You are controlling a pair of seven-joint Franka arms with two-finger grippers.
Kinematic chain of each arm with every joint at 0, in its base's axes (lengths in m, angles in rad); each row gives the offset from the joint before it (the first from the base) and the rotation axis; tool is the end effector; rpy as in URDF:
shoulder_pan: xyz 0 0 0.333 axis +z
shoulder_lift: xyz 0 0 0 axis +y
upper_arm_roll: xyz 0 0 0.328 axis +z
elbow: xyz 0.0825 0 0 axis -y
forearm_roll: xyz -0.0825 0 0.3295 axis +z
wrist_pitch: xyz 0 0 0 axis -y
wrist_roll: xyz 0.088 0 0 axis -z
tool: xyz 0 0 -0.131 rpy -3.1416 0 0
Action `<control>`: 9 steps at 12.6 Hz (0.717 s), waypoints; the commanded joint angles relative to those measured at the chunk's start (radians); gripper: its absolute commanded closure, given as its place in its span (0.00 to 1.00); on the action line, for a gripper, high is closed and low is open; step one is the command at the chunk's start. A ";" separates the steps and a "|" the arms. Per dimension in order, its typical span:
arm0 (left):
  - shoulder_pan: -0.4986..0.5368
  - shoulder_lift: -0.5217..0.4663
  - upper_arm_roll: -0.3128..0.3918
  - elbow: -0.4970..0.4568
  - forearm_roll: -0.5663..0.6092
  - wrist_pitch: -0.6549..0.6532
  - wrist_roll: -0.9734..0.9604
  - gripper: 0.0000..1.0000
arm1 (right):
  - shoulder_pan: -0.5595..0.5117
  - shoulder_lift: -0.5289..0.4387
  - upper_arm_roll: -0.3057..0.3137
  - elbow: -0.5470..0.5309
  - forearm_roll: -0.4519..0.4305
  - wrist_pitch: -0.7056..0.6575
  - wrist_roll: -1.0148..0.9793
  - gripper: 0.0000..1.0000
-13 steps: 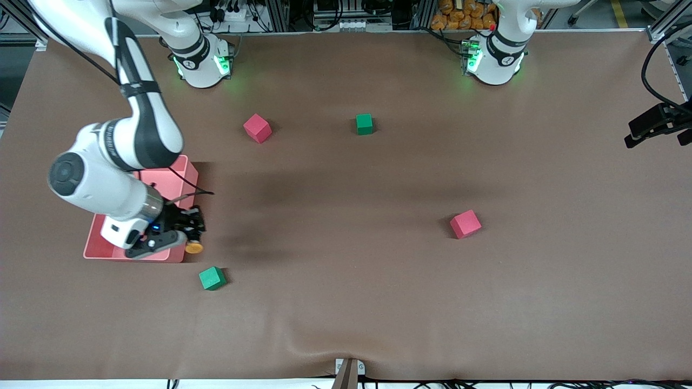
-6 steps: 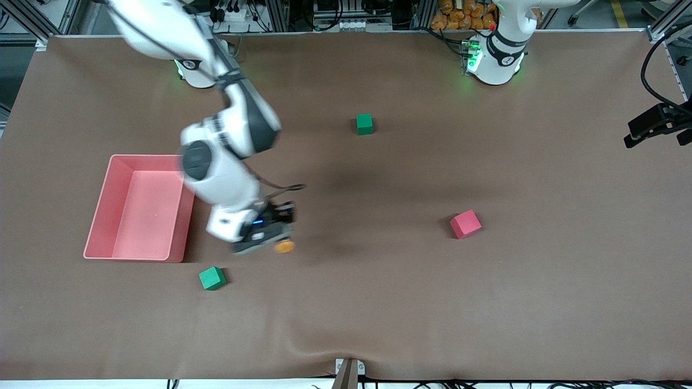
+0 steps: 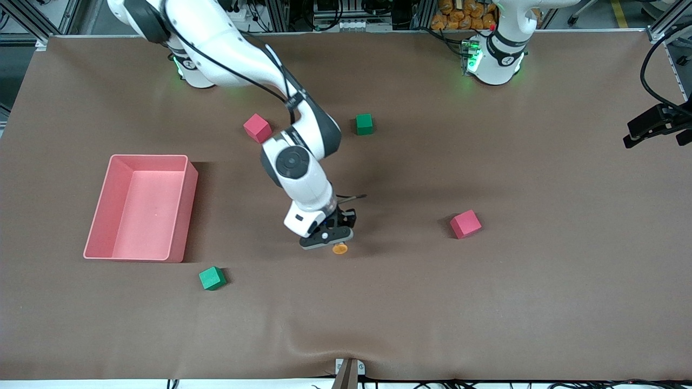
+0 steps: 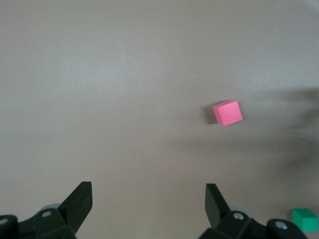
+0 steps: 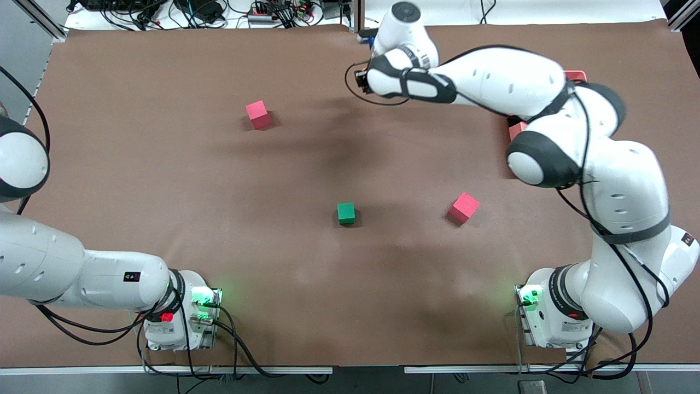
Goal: Place and upright button with both arms
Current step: 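Lift the button out of the tray and carry it to mid-table, then lower the button upright onto the table and open the right gripper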
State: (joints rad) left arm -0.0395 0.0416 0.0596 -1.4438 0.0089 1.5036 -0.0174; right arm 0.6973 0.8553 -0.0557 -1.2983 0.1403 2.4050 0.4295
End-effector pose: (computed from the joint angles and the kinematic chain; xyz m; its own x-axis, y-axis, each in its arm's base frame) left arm 0.5076 0.0106 0.6383 0.9991 0.0380 0.0185 0.0382 -0.9992 -0.0110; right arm 0.5841 0.4547 0.2691 0.9731 0.1246 0.1938 0.1586 -0.9724 -0.1714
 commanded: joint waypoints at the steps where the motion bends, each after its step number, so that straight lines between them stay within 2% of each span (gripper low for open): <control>1: 0.007 0.006 -0.001 0.008 -0.010 -0.017 0.034 0.00 | 0.033 0.073 -0.009 0.091 -0.011 -0.018 0.110 1.00; 9: 0.006 0.009 -0.001 0.010 -0.010 -0.017 0.039 0.00 | 0.105 0.093 -0.007 0.083 -0.013 -0.044 0.213 1.00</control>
State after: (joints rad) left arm -0.0396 0.0462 0.0594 -1.4458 0.0089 1.5023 -0.0010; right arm 0.7941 0.9241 -0.0546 -1.2537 0.1403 2.3751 0.6194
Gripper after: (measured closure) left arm 0.000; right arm 0.586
